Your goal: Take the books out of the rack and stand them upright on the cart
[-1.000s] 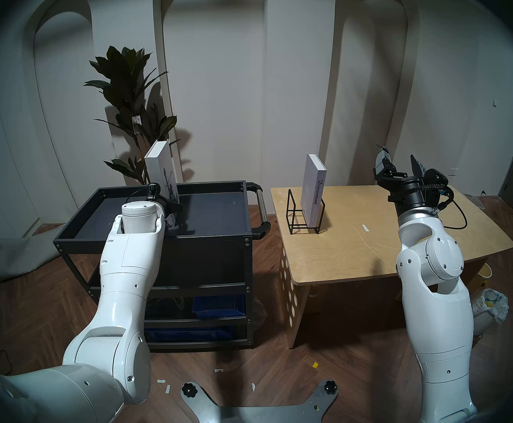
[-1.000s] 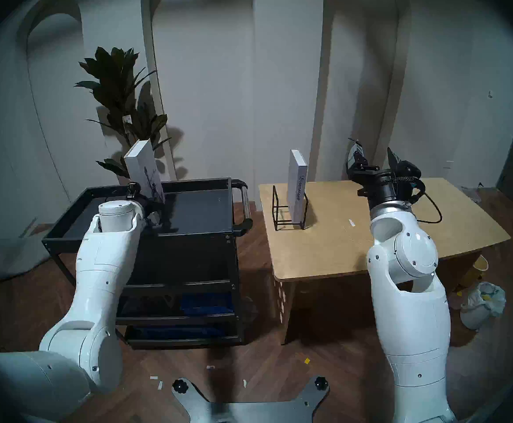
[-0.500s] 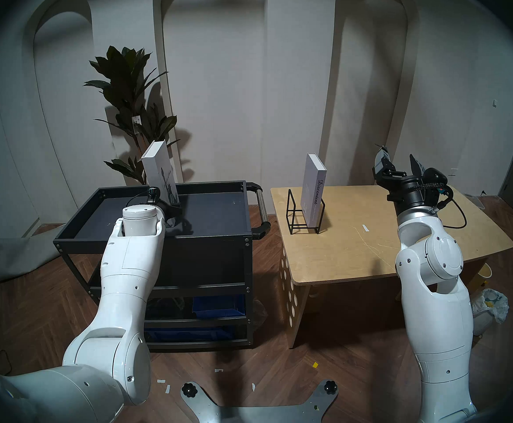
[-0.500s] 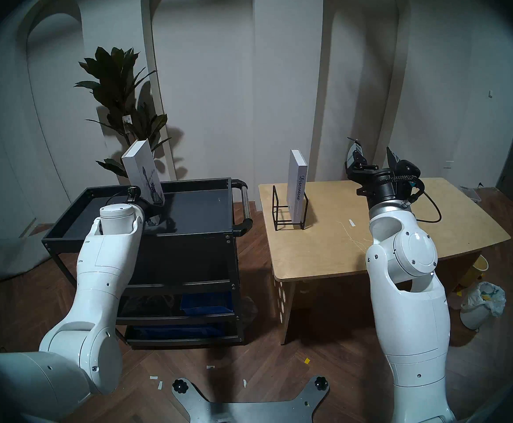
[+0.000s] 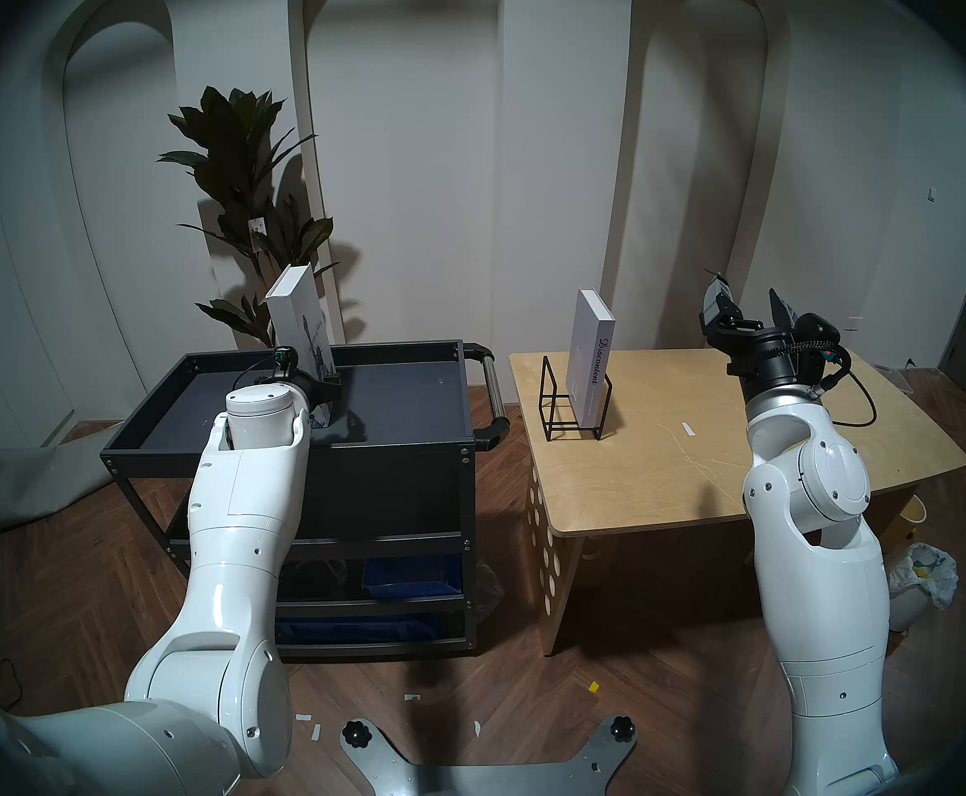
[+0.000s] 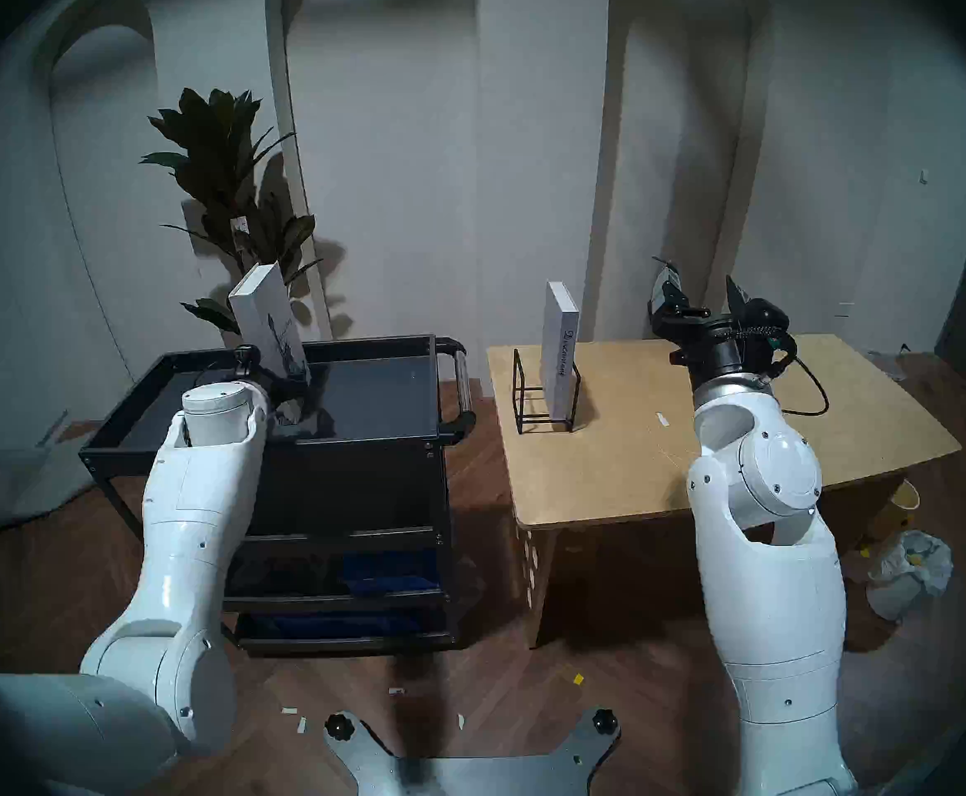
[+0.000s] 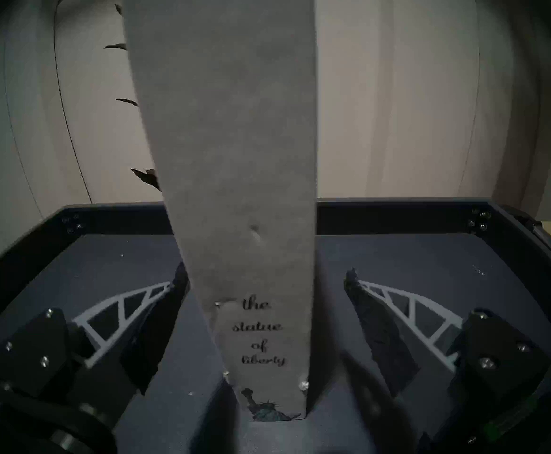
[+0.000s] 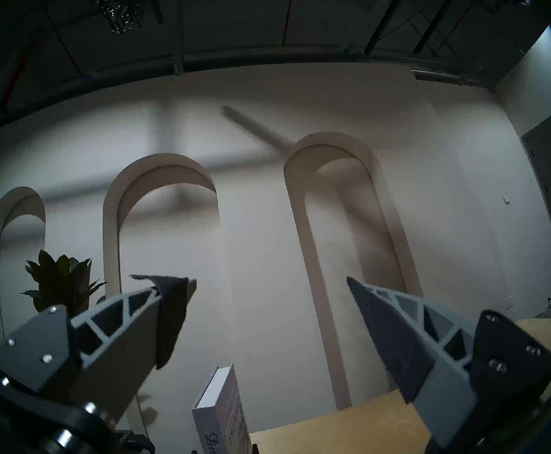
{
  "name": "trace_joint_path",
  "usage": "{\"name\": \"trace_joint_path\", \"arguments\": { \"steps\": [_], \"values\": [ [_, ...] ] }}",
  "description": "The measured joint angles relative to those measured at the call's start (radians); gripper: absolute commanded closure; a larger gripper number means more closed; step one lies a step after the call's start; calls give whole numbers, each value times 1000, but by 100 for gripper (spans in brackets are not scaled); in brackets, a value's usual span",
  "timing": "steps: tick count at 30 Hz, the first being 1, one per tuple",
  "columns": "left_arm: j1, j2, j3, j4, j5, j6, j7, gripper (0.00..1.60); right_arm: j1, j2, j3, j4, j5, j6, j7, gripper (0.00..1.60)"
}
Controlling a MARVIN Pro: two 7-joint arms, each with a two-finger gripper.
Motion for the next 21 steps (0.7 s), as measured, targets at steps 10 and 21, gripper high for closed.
{"name": "trace_joint_path", "arguments": {
  "steps": [10, 21],
  "values": [
    [68, -12, 13, -123, 30, -33, 47, 0, 9, 9, -4, 34, 12, 0, 19, 0],
    [132, -35, -6, -255, 10, -53, 59, 0, 22, 15, -48, 108, 13, 20, 29, 0]
  ]
}}
